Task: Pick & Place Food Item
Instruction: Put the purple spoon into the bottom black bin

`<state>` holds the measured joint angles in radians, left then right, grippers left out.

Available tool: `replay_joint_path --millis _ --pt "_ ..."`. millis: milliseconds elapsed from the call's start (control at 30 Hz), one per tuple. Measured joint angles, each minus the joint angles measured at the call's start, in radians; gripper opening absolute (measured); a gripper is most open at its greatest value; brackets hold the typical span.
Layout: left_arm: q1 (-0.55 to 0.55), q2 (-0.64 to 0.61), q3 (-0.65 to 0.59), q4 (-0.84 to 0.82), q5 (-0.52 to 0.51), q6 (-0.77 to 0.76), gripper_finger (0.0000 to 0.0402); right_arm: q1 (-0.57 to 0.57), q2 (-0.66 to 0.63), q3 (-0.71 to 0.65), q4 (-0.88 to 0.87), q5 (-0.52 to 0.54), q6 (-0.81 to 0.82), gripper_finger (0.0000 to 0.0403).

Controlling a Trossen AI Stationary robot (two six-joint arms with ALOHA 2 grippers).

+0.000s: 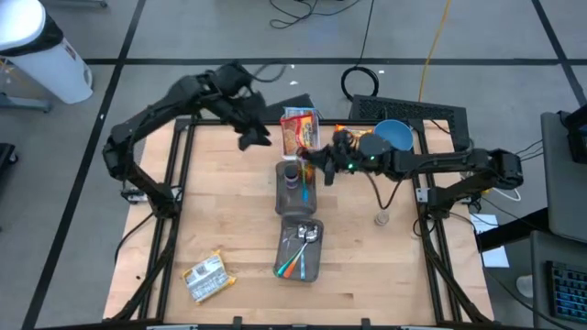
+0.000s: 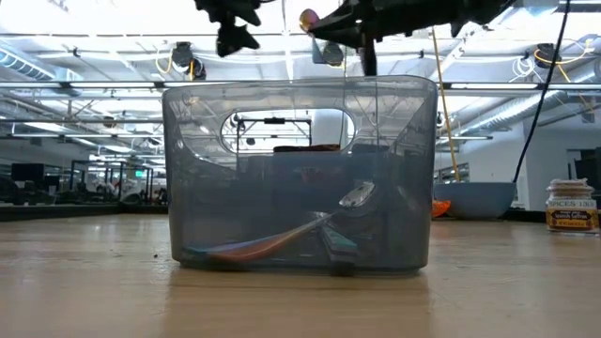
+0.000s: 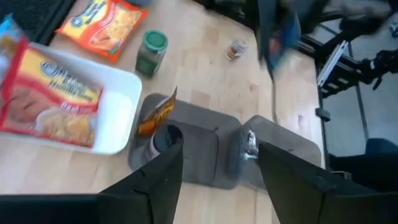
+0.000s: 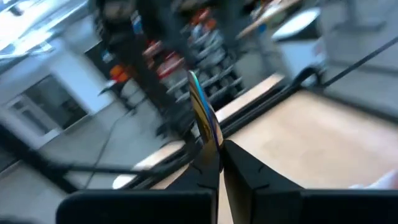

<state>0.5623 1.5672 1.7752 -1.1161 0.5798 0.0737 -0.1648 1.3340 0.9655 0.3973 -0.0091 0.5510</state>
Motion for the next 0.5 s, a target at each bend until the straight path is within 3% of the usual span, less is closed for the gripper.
replay_joint_path --millis 233,367,500 --pt "0.043 -0.126 -0.034 0.054 0.048 -0.04 0.0211 -0.031 -0.136 0.0 -0.049 0.168 -0.1 0.0" --pt "-0.009 -0.154 -0.098 0.219 0.053 -0.126 0.0208 -0.031 -0.169 0.0 -0.051 0.239 -0.133 0.0" --pt "-0.074 -0.153 -0.197 0.445 0.051 -0.234 0.0209 -0.038 -0.169 0.0 -0.051 0.244 -0.144 0.0"
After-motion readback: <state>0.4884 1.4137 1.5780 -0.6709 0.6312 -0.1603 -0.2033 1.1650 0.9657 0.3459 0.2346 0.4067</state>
